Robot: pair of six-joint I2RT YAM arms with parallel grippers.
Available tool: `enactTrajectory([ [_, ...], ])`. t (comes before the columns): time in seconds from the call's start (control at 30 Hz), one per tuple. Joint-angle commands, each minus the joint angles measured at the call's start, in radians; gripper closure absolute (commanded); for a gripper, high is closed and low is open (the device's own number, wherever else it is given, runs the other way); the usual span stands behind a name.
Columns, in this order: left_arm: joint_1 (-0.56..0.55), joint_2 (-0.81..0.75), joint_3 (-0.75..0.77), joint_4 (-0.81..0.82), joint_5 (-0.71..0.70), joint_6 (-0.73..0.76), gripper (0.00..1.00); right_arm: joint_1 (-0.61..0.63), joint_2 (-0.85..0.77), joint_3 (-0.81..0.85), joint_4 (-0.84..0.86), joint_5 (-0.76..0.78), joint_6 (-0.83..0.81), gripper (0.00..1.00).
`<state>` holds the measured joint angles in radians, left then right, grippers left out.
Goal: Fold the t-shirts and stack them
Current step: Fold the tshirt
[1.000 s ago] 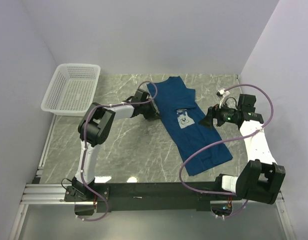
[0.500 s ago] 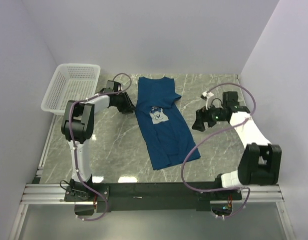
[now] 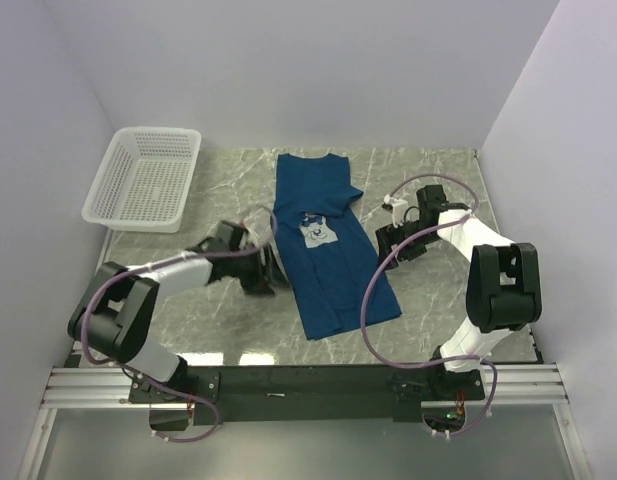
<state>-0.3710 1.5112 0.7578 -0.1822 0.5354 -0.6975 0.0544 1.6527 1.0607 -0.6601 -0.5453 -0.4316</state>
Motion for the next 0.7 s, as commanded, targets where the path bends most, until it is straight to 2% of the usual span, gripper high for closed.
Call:
enactTrajectory([
  [0.0, -0.141, 0.004, -0.09, 0.217, 0.043, -0.183, 0.35, 0.002, 0.018, -0.01, -0.044, -0.018, -0.007, 0.12],
  [0.17, -0.244, 0.088, -0.114, 0.312, -0.026, -0.304, 0.35, 0.001, 0.056, -0.019, -0.07, -0.076, -0.016, 0.17],
  [0.3, -0.314, 0.141, -0.109, 0.339, -0.067, -0.338, 0.39, -0.001, 0.049, -0.03, -0.072, -0.082, -0.021, 0.19],
  [0.37, -0.335, 0.164, -0.11, 0.346, -0.078, -0.341, 0.48, -0.008, 0.02, -0.03, -0.07, -0.084, -0.021, 0.19],
  [0.4, -0.347, 0.171, -0.118, 0.351, -0.075, -0.339, 0.66, -0.013, 0.01, -0.024, -0.075, -0.087, -0.022, 0.19],
  [0.43, -0.35, 0.176, -0.126, 0.354, -0.065, -0.338, 0.78, -0.017, 0.001, -0.019, -0.079, -0.088, -0.025, 0.19],
  [0.47, -0.355, 0.176, -0.133, 0.343, -0.054, -0.33, 0.99, -0.024, -0.017, -0.015, -0.085, -0.088, -0.027, 0.19],
  [0.67, -0.379, 0.065, -0.202, 0.222, -0.04, -0.272, 0.99, -0.027, -0.051, 0.021, -0.087, -0.076, -0.029, 0.19],
])
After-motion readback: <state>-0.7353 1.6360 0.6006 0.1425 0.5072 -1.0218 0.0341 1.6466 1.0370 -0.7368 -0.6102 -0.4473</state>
